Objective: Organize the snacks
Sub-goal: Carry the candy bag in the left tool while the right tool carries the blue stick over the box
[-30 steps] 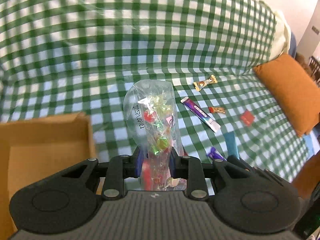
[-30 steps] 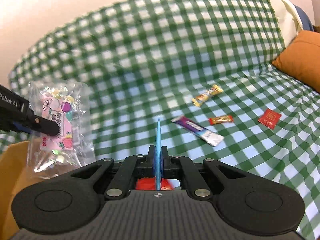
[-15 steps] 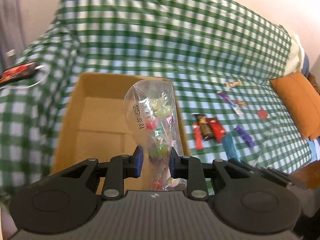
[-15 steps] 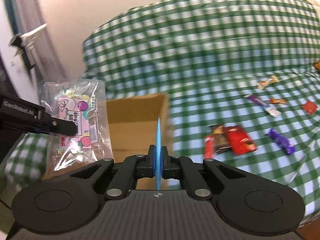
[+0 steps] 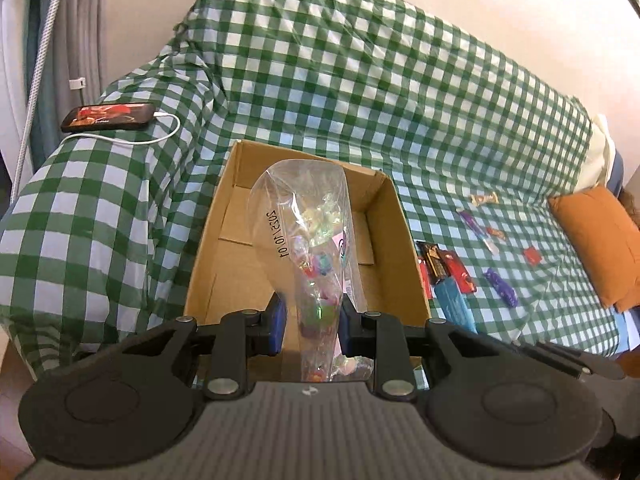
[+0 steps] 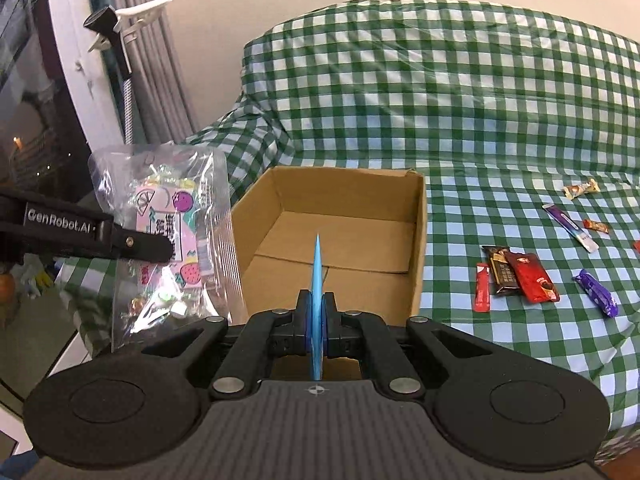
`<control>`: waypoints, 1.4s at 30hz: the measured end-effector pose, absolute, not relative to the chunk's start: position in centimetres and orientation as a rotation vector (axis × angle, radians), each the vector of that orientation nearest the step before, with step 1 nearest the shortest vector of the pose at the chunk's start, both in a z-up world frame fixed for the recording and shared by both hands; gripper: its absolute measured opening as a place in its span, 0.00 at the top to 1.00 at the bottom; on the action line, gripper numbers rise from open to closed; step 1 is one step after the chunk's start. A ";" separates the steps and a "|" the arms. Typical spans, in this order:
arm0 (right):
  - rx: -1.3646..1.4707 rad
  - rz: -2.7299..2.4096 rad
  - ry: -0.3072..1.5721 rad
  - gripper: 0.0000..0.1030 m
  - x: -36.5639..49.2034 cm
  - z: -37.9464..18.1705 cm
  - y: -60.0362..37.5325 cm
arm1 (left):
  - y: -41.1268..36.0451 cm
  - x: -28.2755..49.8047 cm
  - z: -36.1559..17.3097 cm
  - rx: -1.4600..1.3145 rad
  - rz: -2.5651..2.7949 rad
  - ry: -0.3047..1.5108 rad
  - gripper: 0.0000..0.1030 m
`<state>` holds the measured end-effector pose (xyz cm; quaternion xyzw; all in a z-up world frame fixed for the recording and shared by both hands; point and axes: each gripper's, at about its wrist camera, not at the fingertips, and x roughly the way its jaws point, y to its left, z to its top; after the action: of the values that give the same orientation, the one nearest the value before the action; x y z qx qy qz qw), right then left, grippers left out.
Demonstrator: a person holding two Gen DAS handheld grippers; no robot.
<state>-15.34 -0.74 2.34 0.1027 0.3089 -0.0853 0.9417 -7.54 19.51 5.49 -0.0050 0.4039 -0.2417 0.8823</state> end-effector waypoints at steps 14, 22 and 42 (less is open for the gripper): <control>0.183 -0.172 0.658 0.95 -15.6 2.1 -0.7 | 20.1 -7.4 5.2 -0.044 -0.504 0.841 0.72; 0.194 -0.184 0.683 0.95 -15.0 1.8 -1.0 | 19.1 -6.5 4.6 -0.042 -0.505 0.856 0.72; 0.211 -0.184 0.735 0.95 -8.2 -1.9 -5.8 | 14.8 0.4 1.8 -0.018 -0.488 0.913 0.72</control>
<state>-8.20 -5.82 -1.92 0.1030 0.3580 -0.0896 0.9237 0.42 14.78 1.84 -0.0088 0.4366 -0.2330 0.8689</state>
